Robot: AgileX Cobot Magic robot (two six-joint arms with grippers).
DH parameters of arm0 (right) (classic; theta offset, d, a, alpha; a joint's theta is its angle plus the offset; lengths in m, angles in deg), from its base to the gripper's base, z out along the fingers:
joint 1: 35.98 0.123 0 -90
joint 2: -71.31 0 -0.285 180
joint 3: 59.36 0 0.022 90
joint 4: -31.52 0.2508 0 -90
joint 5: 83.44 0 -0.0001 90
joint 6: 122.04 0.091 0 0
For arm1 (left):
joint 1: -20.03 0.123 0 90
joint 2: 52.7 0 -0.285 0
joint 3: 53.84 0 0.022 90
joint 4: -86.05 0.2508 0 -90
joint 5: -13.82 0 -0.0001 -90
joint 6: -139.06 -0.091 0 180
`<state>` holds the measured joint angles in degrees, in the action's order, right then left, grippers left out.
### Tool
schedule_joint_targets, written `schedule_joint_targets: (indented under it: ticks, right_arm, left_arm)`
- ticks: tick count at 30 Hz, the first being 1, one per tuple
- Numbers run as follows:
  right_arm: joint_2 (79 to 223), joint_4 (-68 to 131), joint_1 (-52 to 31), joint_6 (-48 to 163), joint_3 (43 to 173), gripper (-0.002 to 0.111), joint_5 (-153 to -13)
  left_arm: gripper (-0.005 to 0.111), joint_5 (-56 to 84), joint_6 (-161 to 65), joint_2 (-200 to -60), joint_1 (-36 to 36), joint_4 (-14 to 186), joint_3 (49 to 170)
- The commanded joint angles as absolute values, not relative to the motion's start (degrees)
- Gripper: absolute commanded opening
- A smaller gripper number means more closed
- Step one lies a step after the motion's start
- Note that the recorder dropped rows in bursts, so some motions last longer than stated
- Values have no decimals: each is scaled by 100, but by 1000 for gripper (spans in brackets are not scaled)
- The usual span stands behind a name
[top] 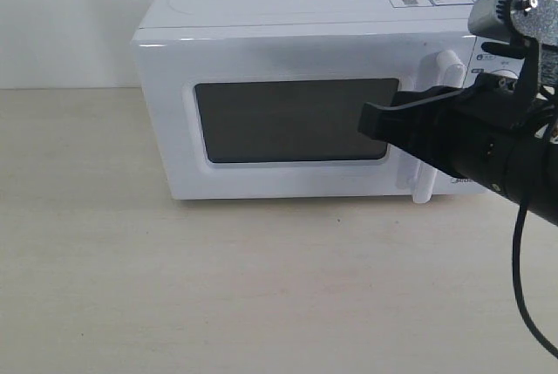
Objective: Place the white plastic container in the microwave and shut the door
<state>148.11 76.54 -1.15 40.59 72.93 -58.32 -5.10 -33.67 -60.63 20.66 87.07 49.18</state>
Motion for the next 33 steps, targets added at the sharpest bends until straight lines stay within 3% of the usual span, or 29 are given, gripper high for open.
schedule_joint_targets:
  ticks: [1,33]
  right_arm:
    - [14766,7636,-101,4028,7259,0,-5799]
    - [14766,7636,-101,4028,7259,0,-5799]
  left_arm:
    - [4,-504,-3386,-6049,1723,8722,4895]
    - [4,-490,-3429,-6049,1630,8729,4895]
